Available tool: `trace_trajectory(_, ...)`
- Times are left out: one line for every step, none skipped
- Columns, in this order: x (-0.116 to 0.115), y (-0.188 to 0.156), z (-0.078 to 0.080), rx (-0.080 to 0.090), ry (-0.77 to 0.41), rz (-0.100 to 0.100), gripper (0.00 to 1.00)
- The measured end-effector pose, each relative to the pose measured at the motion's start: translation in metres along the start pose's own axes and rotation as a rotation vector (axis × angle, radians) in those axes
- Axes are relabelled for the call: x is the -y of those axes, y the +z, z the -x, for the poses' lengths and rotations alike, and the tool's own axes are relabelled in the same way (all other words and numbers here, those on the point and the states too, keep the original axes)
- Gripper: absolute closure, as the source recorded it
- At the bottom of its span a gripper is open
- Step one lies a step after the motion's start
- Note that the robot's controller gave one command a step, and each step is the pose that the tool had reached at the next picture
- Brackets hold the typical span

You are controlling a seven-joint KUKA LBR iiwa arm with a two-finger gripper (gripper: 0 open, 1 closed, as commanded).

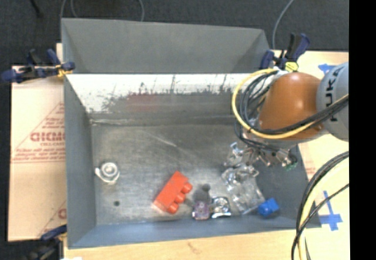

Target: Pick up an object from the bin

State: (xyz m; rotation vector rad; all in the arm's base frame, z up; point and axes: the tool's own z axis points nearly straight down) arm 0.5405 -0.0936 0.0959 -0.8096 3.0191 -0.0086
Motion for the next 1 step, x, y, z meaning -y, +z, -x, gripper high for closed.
trace_trajectory(-0.0063,-0.1276,-0.0003,-0.006,0.008,0.002,1.0)
